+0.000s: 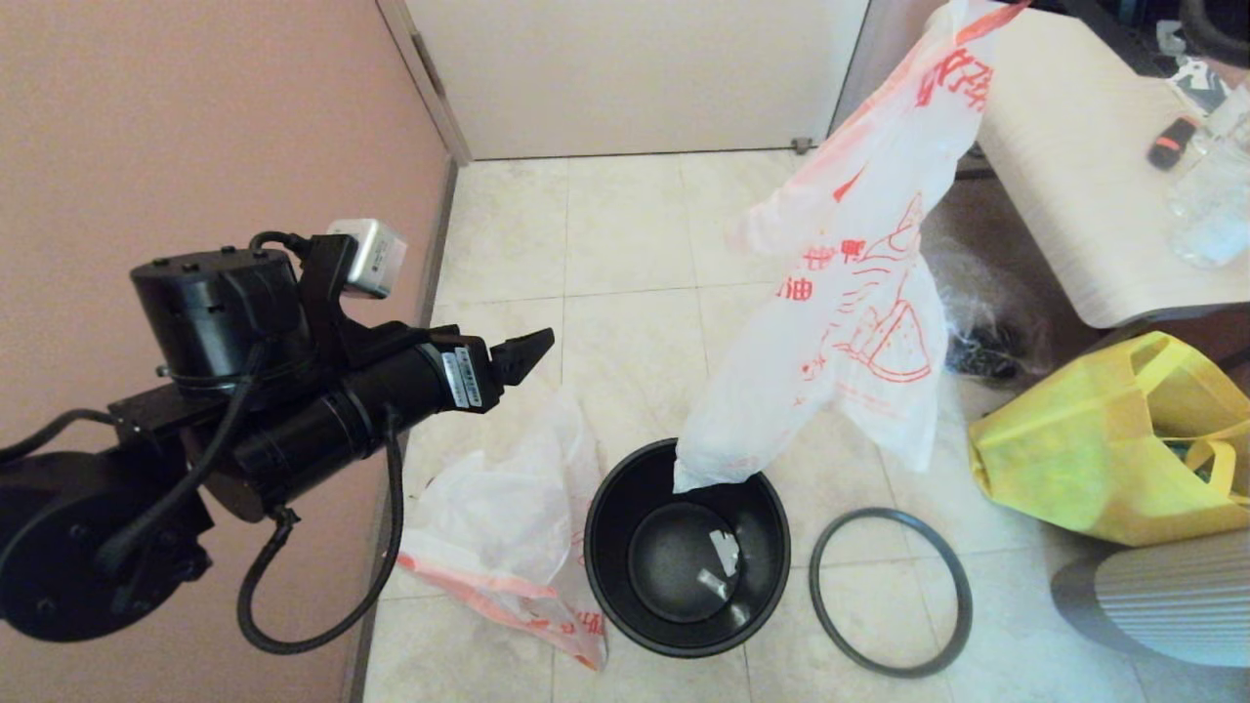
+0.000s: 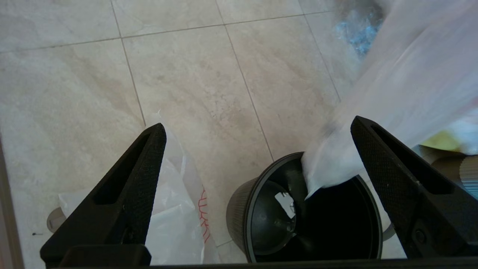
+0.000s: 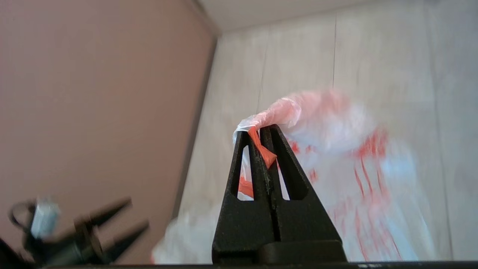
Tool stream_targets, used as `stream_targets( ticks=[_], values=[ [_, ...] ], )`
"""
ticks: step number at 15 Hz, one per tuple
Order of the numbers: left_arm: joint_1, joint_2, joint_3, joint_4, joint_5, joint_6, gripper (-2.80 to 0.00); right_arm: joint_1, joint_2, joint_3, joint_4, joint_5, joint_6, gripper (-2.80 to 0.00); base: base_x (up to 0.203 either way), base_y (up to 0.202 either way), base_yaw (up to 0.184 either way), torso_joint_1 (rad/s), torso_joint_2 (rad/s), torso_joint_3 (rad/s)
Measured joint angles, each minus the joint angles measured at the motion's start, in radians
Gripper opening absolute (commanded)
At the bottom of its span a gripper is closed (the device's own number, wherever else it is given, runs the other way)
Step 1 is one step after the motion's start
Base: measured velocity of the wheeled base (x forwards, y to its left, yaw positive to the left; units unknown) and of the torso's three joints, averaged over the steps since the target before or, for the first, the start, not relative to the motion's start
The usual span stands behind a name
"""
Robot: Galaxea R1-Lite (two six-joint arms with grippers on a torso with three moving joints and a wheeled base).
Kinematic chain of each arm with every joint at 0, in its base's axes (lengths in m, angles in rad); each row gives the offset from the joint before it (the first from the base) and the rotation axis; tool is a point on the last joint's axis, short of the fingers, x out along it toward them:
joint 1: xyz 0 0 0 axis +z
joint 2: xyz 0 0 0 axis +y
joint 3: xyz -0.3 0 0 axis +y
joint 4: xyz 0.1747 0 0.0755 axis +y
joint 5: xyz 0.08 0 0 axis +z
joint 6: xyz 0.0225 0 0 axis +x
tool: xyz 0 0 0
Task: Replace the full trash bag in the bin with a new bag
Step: Place the trash bag on the floor
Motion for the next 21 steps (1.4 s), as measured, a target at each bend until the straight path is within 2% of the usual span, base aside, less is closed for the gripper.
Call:
stream_targets(
  ticks=[4, 7, 10, 12, 15, 16, 21],
  values=[
    [0.001, 0.020, 0.000, -0.003, 0.000, -0.002, 0.00, -0.023, 0.016, -0.153, -0.017, -0.007, -0.076, -2.80, 0.000, 0.000, 0.000, 0.000, 0.00, 0.000],
    [0.005, 0.024, 0.001, -0.006, 0.000, -0.003, 0.00, -0.049, 0.034, -0.191, -0.017, -0.007, -0.090, -2.80, 0.000, 0.000, 0.000, 0.000, 0.00, 0.000],
    [0.012, 0.034, -0.006, -0.007, 0.000, -0.008, 0.00, -0.119, 0.082, -0.209, -0.031, -0.011, -0.135, -2.80, 0.000, 0.000, 0.000, 0.000, 0.00, 0.000],
    [0.013, 0.047, -0.016, -0.006, 0.000, -0.009, 0.00, -0.184, 0.152, -0.210, -0.067, -0.039, -0.199, -2.80, 0.000, 0.000, 0.000, 0.000, 0.00, 0.000],
    [0.013, 0.062, -0.021, -0.006, 0.000, -0.011, 0.00, -0.256, 0.296, -0.194, -0.162, -0.098, -0.218, -2.80, 0.000, 0.000, 0.000, 0.000, 0.00, 0.000],
    [0.013, 0.068, -0.022, -0.007, 0.000, -0.011, -2.80, -0.271, 0.343, -0.185, -0.183, -0.118, -0.220, -2.80, 0.000, 0.000, 0.000, 0.000, 0.00, 0.000],
    [0.013, 0.104, -0.029, -0.009, 0.021, -0.020, -2.80, -0.363, 0.599, -0.183, -0.315, -0.204, -0.256, -2.80, 0.000, 0.000, 0.000, 0.000, 0.00, 0.000]
  ],
)
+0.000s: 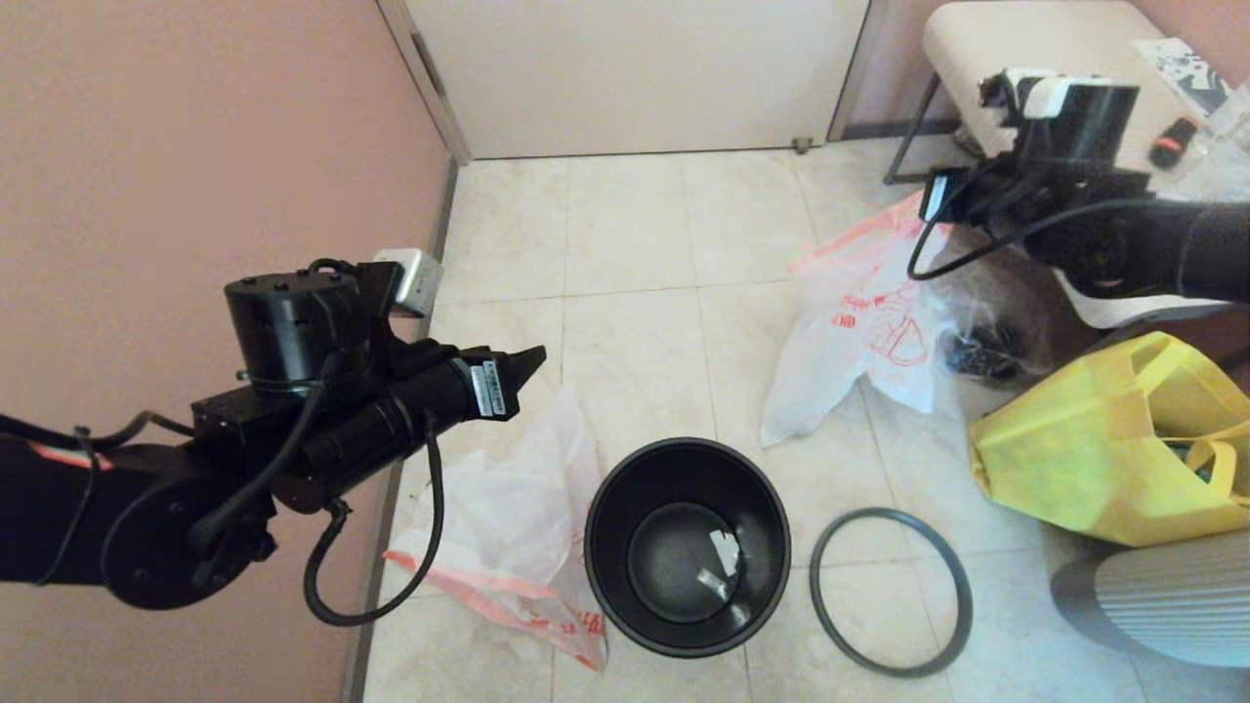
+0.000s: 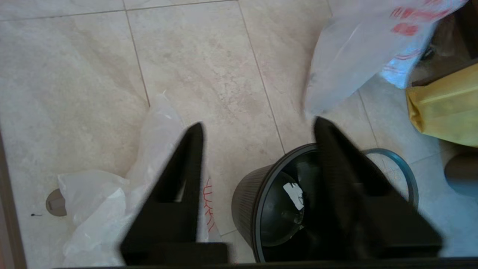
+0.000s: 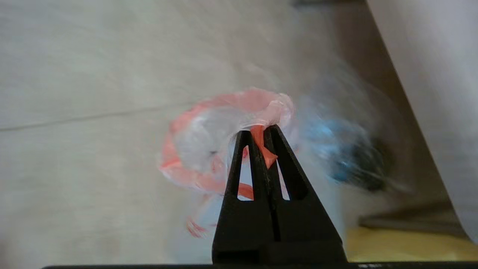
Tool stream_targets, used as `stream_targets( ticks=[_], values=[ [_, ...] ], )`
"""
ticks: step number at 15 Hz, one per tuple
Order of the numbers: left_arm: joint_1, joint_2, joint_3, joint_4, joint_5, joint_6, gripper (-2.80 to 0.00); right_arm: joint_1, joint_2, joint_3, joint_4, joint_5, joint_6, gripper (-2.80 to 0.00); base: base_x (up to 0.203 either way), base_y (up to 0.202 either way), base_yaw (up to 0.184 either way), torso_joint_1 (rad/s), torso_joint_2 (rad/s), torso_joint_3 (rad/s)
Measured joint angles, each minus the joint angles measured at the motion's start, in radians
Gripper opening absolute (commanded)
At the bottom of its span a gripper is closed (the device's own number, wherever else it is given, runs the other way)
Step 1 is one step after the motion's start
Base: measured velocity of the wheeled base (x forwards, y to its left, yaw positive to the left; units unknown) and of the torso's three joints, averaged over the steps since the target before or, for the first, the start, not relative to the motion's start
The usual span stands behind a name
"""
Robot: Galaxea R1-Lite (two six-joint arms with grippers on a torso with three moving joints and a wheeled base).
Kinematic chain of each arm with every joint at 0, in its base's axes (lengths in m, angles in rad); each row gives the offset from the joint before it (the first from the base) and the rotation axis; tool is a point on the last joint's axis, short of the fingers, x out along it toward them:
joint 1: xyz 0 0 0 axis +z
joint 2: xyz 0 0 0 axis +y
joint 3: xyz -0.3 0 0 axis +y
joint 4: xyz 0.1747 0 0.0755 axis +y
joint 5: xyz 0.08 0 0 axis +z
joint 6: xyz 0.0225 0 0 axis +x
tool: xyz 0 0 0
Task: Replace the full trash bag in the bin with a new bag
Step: Place the trash bag on the floor
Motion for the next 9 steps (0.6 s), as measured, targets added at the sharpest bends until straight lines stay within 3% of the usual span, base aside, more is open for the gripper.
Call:
stream_targets(
  ticks=[6, 7, 9],
  values=[
    [-0.002, 0.022, -0.010, -0.001, 0.001, -0.015, -2.80, -0.088, 0.167, -0.035, -0.077, -0.093, -0.014, -2.80, 0.000, 0.000, 0.000, 0.000, 0.00, 0.000],
    [-0.003, 0.025, -0.010, -0.001, 0.001, -0.015, -2.80, -0.089, 0.181, -0.028, -0.084, -0.108, -0.015, 0.00, 0.000, 0.000, 0.000, 0.000, 0.00, 0.000],
    [-0.003, 0.027, -0.011, -0.001, 0.004, -0.015, -2.80, -0.089, 0.189, 0.006, -0.077, -0.119, -0.015, 0.00, 0.000, 0.000, 0.000, 0.000, 0.00, 0.000]
  ],
)
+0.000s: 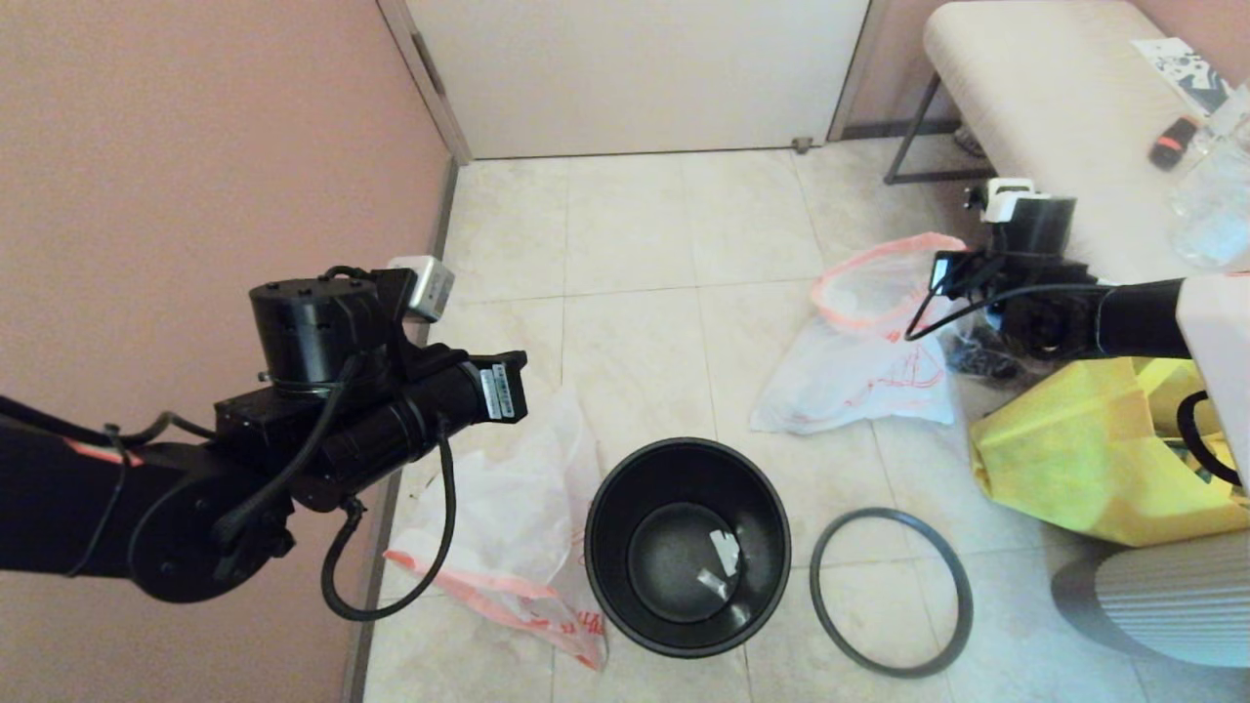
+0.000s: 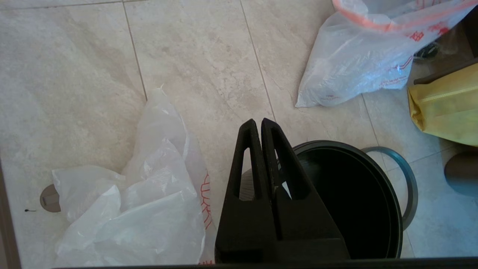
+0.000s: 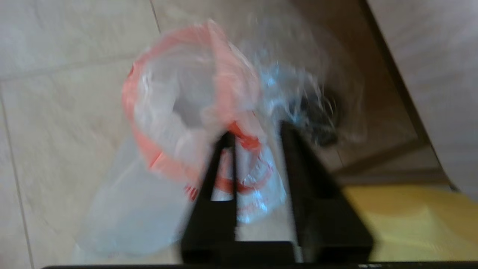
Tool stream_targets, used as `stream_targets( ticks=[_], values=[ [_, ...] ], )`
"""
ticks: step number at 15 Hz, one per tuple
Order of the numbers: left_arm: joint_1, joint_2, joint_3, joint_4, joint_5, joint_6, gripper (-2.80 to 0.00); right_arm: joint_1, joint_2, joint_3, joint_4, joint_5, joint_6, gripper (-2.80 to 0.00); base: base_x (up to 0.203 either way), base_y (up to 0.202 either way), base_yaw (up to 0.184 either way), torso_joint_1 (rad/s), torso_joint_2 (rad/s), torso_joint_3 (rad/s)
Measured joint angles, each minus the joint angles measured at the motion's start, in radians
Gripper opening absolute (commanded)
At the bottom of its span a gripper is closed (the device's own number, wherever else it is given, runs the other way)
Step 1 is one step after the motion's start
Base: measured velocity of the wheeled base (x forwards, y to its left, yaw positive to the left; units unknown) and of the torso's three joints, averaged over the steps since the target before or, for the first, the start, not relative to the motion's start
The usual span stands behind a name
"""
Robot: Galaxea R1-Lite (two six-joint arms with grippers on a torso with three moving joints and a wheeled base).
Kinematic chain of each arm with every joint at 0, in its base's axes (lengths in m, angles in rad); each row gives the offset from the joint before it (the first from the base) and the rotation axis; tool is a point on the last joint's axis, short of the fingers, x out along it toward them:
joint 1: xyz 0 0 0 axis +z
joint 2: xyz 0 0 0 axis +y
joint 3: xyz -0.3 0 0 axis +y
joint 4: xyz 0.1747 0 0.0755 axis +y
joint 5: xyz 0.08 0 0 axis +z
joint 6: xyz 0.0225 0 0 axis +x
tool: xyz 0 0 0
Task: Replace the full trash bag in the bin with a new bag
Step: Place the trash bag on the floor, then pick up a new trash bag
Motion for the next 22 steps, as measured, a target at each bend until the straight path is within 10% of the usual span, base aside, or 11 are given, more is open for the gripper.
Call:
stream_targets(
  ticks=[6, 7, 11, 18, 22],
  values=[
    [-0.027, -0.044, -0.004, 0.049, 0.077, 0.025, -2.80, 0.069, -0.185, 0.078, 0.499, -0.037, 0.095, 0.00, 0.000, 0.000, 0.000, 0.000, 0.00, 0.000],
    [-0.034, -0.062, -0.009, 0.085, 0.085, 0.036, -2.80, 0.088, -0.236, 0.092, 0.640, -0.038, 0.156, -2.80, 0.000, 0.000, 0.000, 0.000, 0.00, 0.000],
    [-0.034, -0.085, -0.029, 0.106, 0.092, 0.041, -2.80, 0.145, -0.409, 0.339, 0.896, -0.027, 0.322, -2.80, 0.000, 0.000, 0.000, 0.000, 0.00, 0.000],
    [-0.031, -0.119, -0.035, 0.096, 0.114, 0.068, -2.80, 0.211, -0.876, 1.173, 0.538, -0.073, 0.392, -2.80, 0.000, 0.000, 0.000, 0.000, 0.00, 0.000],
    [-0.049, -0.142, -0.033, 0.097, 0.113, 0.067, -2.80, 0.276, -1.227, 1.430, 0.371, -0.190, 0.393, -2.80, 0.000, 0.000, 0.000, 0.000, 0.00, 0.000]
  ],
)
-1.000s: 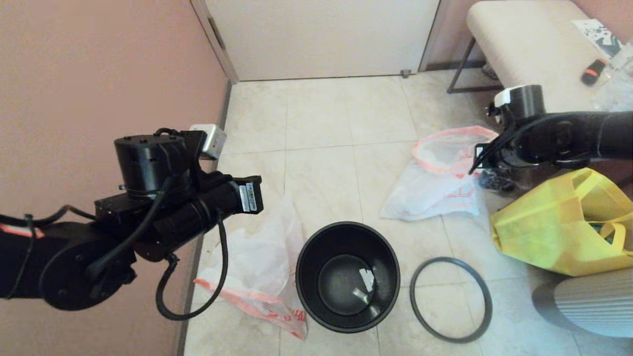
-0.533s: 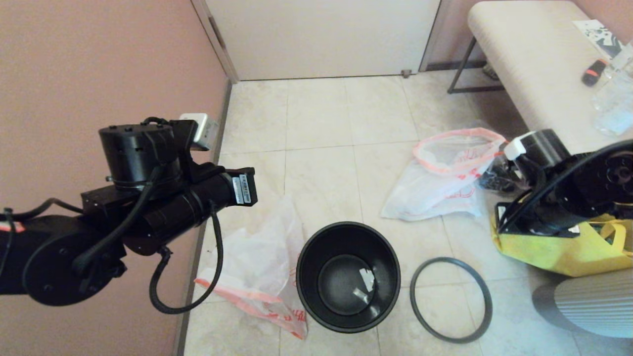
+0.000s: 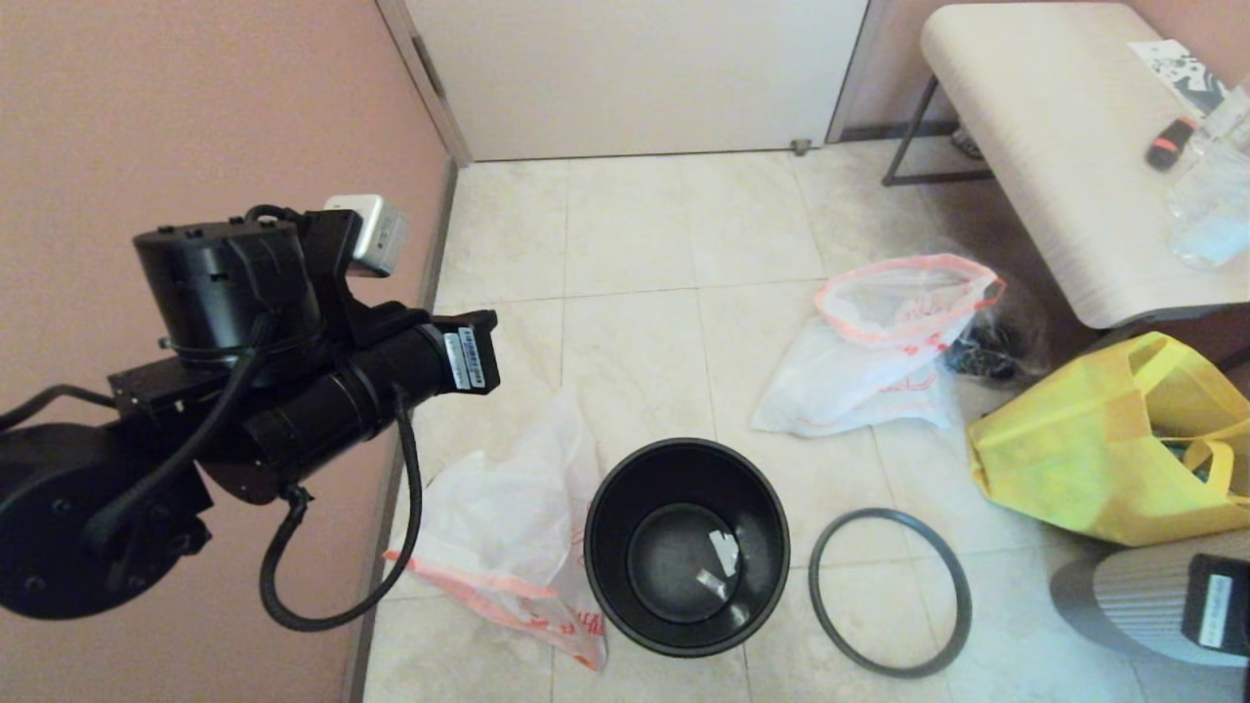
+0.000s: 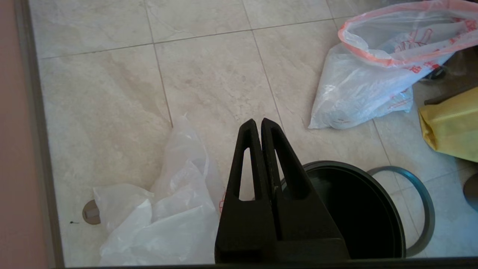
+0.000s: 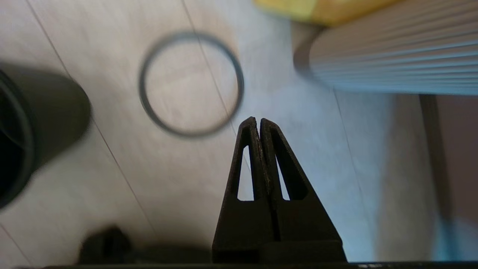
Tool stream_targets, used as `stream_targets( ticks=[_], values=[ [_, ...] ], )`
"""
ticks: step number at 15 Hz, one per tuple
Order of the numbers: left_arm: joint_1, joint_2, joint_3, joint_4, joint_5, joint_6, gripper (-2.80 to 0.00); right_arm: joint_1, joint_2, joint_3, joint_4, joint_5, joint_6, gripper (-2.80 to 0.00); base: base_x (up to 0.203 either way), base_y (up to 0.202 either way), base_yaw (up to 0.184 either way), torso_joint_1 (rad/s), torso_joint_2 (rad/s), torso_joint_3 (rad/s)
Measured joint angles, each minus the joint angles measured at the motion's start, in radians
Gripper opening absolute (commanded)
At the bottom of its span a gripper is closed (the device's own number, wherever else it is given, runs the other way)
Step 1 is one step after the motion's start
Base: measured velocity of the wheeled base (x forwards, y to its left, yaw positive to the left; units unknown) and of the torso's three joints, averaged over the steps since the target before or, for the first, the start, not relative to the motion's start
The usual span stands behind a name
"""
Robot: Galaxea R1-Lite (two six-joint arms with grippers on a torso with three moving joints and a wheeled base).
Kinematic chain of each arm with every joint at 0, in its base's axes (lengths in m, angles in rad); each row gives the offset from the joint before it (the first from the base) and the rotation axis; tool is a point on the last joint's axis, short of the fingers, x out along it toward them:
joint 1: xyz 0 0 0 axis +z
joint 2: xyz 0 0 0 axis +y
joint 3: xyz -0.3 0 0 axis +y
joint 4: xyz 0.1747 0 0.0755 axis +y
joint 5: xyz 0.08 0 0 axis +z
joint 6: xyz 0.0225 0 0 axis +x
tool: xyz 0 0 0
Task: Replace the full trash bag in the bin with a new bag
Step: Pick up a new trash bag
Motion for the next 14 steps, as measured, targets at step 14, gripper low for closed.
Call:
stream_targets(
  ticks=[14],
  values=[
    [0.004, -0.004, -0.014, -0.002, 0.022, -0.003, -2.80, -0.276, -0.651, 0.258, -0.152, -0.004, -0.156, -2.80, 0.000, 0.000, 0.000, 0.000, 0.00, 0.000]
  ],
)
